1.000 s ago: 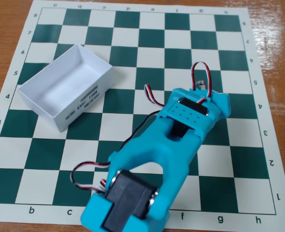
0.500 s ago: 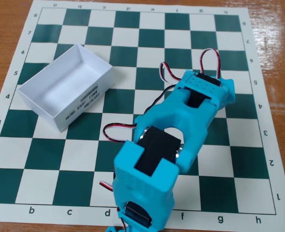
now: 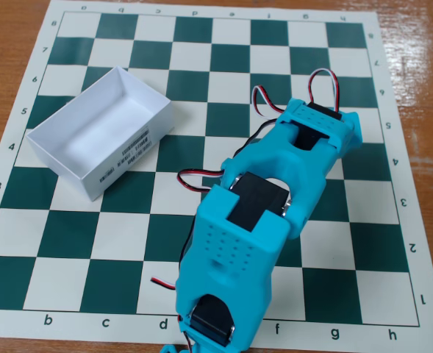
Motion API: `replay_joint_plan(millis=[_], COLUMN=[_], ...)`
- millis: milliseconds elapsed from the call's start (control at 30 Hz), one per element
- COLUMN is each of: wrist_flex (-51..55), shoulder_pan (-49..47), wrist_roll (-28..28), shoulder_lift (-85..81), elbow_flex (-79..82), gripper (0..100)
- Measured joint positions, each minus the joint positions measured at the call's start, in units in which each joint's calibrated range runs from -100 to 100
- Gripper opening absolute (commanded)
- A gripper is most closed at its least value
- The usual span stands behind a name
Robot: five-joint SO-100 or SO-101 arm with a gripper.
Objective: Grab the toy horse and put it in the box.
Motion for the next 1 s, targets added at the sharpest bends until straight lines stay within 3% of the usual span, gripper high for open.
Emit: replay_joint_plan(millis=[467,567,667,1000], wrist_flex=[-3.3,-4.3,-6.0,-8.4], shoulder_pan=[0.1,0.3,0.4,1.1], wrist_roll=[0.0,0.0,-0.1,-0.3], shoulder_lift=[4.9,6.0,6.6,7.4], elbow_flex=[-1.5,-2.0,-2.1,-2.2], gripper=[38,25,0,0])
